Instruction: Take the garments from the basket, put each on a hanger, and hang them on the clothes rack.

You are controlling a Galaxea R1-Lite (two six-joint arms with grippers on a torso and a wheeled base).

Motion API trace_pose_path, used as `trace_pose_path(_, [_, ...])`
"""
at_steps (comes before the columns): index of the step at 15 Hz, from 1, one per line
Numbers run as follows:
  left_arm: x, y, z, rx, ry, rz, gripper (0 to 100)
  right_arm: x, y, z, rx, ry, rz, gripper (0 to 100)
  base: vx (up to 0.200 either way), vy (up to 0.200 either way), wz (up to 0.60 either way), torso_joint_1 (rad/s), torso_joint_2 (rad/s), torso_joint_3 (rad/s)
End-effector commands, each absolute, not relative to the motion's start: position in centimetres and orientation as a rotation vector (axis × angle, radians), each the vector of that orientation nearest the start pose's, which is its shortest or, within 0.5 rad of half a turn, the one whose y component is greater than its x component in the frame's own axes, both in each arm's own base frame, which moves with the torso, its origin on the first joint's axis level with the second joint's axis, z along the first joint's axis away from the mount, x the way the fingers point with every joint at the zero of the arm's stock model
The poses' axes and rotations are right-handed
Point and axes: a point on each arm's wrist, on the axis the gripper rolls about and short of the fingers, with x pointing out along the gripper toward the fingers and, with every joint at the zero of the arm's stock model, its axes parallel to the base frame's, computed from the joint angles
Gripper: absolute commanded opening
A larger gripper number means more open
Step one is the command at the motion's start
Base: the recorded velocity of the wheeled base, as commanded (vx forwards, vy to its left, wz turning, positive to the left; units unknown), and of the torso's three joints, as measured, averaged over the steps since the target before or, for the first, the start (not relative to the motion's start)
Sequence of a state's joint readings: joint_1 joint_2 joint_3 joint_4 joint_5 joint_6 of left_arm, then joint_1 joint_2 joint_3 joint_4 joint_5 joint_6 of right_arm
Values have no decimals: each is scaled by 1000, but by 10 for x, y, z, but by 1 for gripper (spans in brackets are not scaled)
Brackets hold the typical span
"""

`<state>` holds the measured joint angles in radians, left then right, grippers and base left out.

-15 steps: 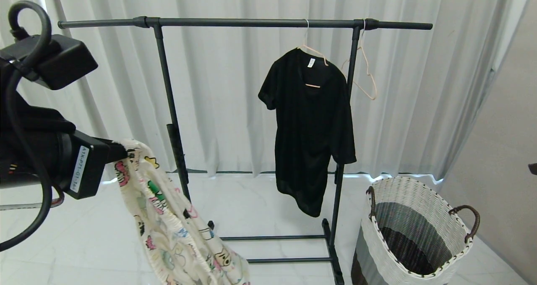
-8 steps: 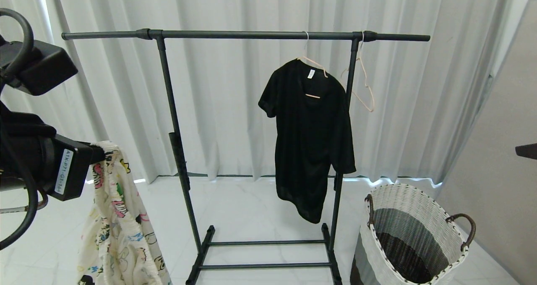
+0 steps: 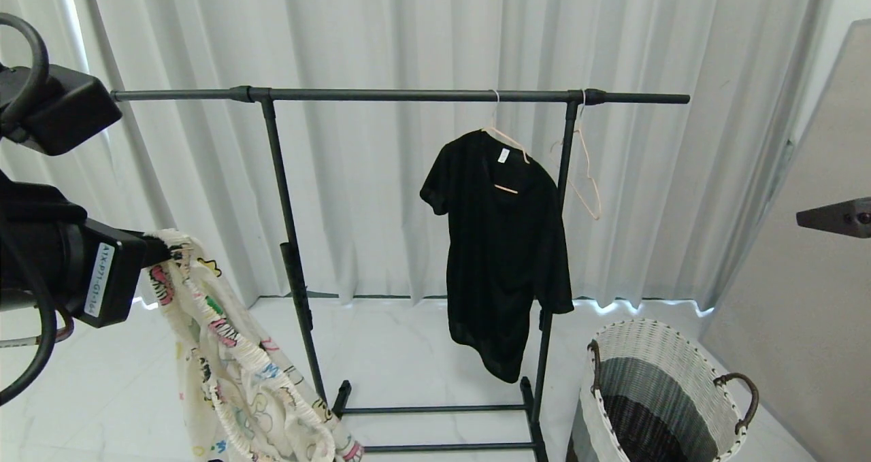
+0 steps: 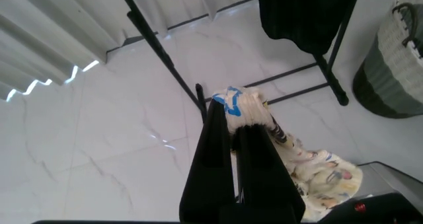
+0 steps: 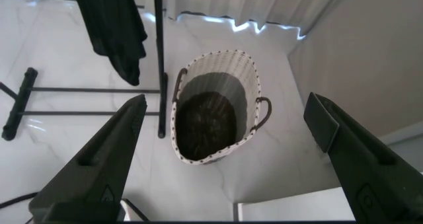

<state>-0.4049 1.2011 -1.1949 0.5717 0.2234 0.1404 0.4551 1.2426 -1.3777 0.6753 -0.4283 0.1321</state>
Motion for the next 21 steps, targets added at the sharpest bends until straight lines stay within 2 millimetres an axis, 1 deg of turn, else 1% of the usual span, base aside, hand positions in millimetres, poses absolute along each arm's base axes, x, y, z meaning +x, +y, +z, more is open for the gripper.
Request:
trace_pose_path(1, [141,-55,299,315,534,-215,0,144,60,329,-106,498,-6,100,0,0,0,207,-481,-276])
trace_pose_path(4, [141,-55,298,316,537,-215,0,144,60,327,-109,497,-9,100,0,0,0,196,-443,-256])
trace_pose_path(6, [141,-55,298,318,538,-215,0,147,62,326,-96,472,-7,100,0,0,0,68,-168,-85])
trace_pose_path(11, [142,-54,295,336,548,-165,0,151,63,321,-93,453,-3,100,0,200,0,19,-24,-12])
trace_pose_path(17, [142,-55,296,336,547,-168,0,156,65,319,-95,461,-10,100,0,0,0,0,0,0])
trace_pose_path(21, [140,-57,295,344,543,-188,0,162,64,319,-84,457,21,100,200,0,0,0,-4,6])
